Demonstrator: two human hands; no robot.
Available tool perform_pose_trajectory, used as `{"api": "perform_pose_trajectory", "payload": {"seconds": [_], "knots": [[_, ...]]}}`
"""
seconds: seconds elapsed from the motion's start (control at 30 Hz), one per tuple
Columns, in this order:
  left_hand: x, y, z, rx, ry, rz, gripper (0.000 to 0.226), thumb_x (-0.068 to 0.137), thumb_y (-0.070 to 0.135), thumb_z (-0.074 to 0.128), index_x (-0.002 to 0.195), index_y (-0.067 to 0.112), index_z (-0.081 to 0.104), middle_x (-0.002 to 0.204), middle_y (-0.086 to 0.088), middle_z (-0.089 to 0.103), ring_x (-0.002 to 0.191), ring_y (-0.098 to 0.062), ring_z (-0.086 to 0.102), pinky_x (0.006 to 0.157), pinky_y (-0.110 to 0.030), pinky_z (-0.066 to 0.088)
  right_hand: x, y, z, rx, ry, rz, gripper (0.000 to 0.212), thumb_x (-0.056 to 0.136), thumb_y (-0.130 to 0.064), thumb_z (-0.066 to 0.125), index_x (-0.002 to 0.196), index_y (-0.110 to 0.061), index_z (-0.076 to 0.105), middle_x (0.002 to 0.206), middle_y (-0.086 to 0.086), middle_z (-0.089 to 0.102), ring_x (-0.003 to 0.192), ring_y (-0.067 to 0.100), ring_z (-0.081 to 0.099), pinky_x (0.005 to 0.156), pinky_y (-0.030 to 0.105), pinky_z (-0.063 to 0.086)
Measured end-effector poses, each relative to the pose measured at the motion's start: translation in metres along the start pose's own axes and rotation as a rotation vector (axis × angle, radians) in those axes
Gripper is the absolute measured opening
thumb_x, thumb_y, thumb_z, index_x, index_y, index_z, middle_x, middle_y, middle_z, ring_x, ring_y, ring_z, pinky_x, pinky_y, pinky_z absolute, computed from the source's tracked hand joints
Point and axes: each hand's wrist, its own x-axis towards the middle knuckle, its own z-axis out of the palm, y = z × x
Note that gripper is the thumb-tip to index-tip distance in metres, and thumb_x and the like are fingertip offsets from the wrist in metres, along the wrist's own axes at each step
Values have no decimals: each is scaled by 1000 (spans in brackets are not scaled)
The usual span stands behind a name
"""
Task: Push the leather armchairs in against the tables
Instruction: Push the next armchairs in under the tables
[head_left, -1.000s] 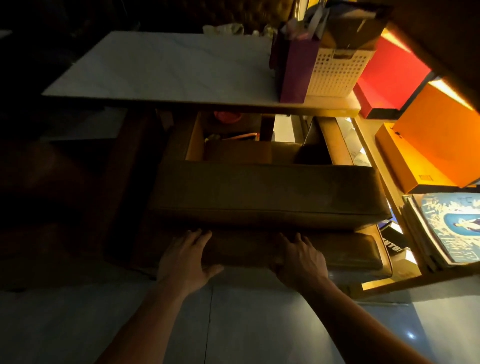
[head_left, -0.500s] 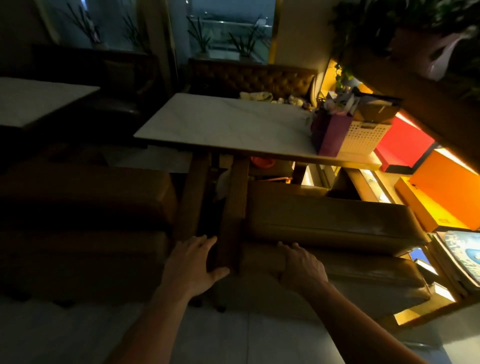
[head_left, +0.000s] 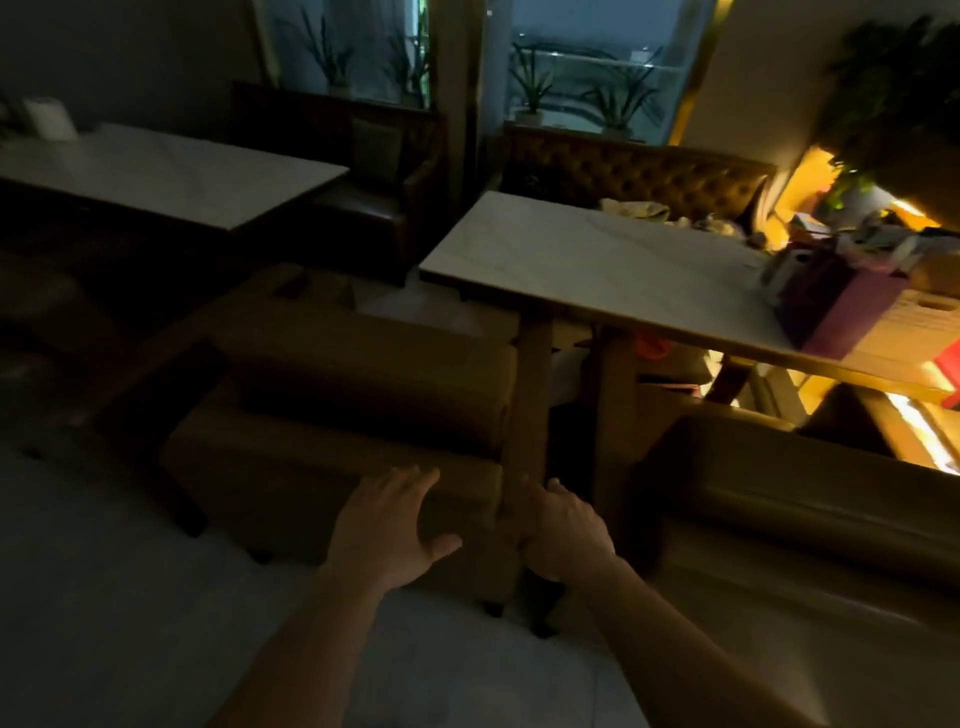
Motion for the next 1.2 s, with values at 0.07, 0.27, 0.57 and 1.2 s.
{"api": "perform_pose_trajectory", "payload": {"seconds": [0.07,0.27,0.57,1.2], "knots": [[12,-32,-1,3,-20,-16,90,81,75,50,153,37,10,162,7,13,148,-18,9,119,-43,11,26,-29,15,-5,-30,-19,75,89,-38,68,151,-30,26,157,8,30,139,31,39,108,42,41],[57,-136,-20,14,-87,-83,92,81,75,51,154,37,10,162,7,12,148,-19,8,118,-42,14,105,-110,46,15,-64,-19,86,88,-48,67,155,-35,15,163,5,20,147,30,28,112,44,39],[121,-258,-47,12,-110,-55,94,80,71,57,153,37,8,163,6,11,149,-19,7,119,-43,14,174,-159,51,-14,-108,95,80,88,-58,62,153,-31,23,155,8,32,139,31,38,106,44,44],[240,-383,35,109,-182,241,103,72,74,63,153,41,8,162,7,14,148,-19,8,120,-44,7,263,-164,145,-100,-131,314,120,74,-59,77,154,-43,-11,166,4,-9,150,34,-15,118,66,3]]}}
